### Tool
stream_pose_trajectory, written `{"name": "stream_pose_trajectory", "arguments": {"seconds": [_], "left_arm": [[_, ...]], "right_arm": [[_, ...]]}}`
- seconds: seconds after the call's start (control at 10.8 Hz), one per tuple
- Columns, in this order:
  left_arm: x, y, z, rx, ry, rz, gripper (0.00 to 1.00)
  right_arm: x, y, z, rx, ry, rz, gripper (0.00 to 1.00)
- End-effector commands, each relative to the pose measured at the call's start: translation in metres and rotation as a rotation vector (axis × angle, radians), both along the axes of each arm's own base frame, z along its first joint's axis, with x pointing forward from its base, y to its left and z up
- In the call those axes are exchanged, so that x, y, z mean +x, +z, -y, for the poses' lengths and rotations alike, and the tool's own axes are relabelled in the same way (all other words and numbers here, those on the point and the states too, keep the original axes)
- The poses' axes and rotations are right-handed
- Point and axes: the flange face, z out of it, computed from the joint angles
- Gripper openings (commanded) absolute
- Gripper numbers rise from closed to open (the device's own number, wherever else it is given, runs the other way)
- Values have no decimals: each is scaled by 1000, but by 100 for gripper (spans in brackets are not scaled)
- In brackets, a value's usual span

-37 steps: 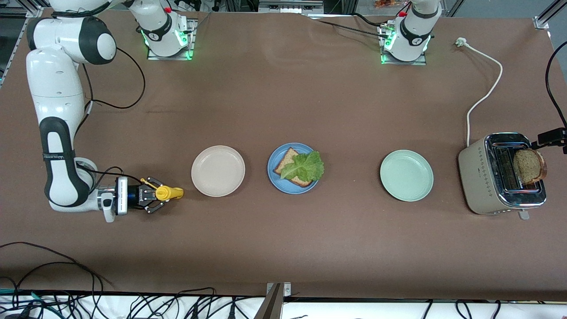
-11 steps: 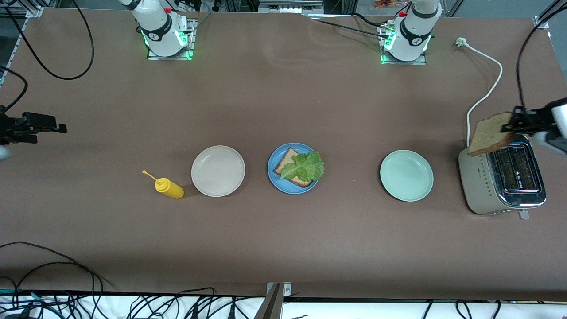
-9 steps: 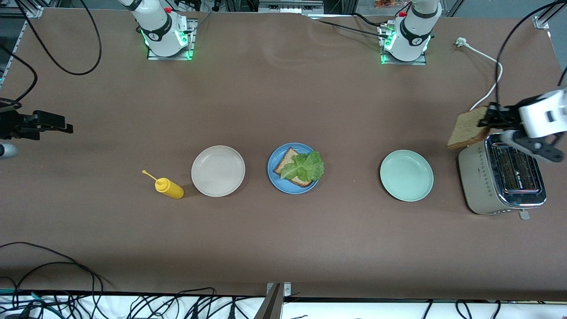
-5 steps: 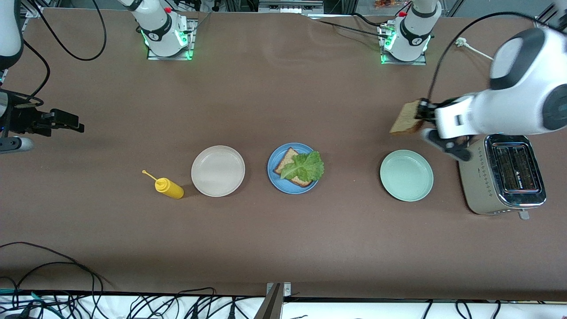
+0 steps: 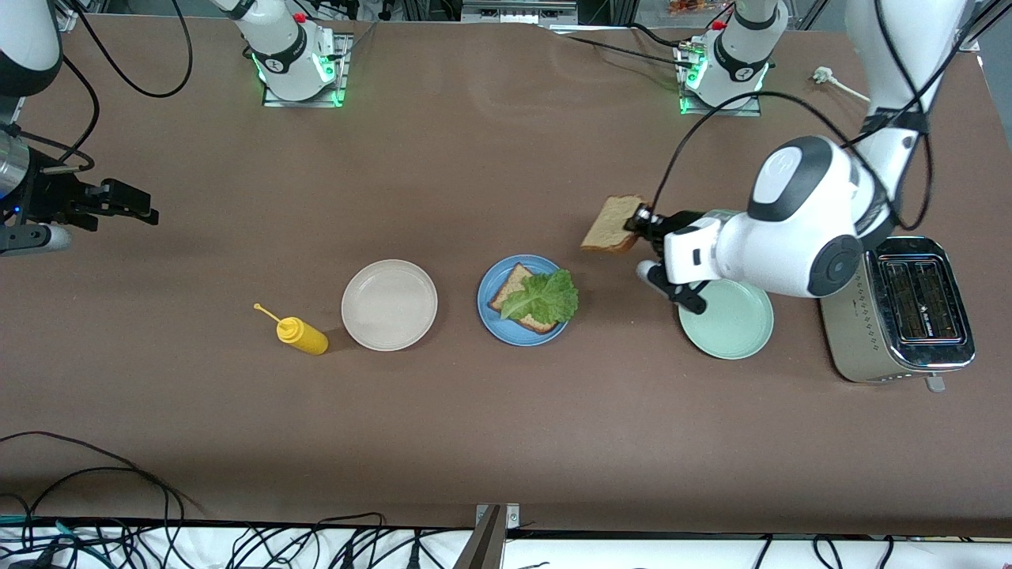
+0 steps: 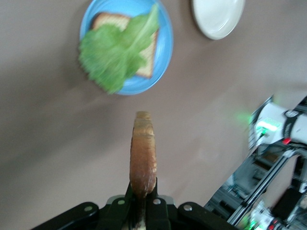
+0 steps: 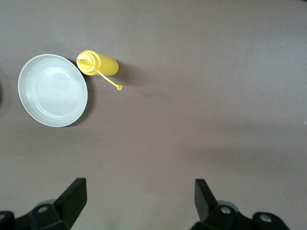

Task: Make sandwich in blue plate with both arms
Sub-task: 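Carry the bread slice with the left gripper over the blue plate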

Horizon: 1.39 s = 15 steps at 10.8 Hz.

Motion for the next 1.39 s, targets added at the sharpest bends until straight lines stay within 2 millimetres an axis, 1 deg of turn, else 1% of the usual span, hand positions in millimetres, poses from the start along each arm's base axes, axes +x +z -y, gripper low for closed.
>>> {"name": "stream_pose_trajectory", "arguments": {"seconds": [0.0,0.09,0.19,0.28,0.37,0.46,0.56,0.65,0.74,0.84,0.93,1.02,1.11,1.21,1.3], "left_arm": [[19,-42,46,-109,88,28,0],[22,-55,62,-155,128,41,0],[23,-69,76,-185,161,35,0],[21,-75,88,-194,168,49,0],[23,-90,94,-198,192,58,0],[20,-101,107,-197,194,72,0],[22,-114,108,-196,215,78,0],[21,-125,110,-190,216,72,0],[21,-132,111,-195,200,83,0],[21,-139,110,-204,182,96,0],[20,-146,109,-206,178,89,0],[20,-151,108,-203,178,85,0],[22,-157,103,-194,184,82,6],[22,-158,103,-192,184,81,72],[25,-157,100,-188,188,87,100]], "right_arm": [[-6,32,1,-19,0,87,100],[-6,39,1,-20,2,100,100],[-6,42,1,-20,2,98,100],[-7,43,1,-20,3,100,100],[-7,44,2,-20,7,102,100],[-8,47,3,-20,24,110,100],[-6,57,4,-23,26,129,100],[-6,57,7,-21,20,118,100],[-9,58,14,-21,9,106,100],[-10,63,18,-20,-1,101,100],[-11,65,12,-20,3,89,100],[-12,68,11,-20,5,89,100],[-11,69,17,-16,-3,92,100],[-12,69,19,-19,-1,91,100],[-11,67,19,-20,0,88,100]]}}
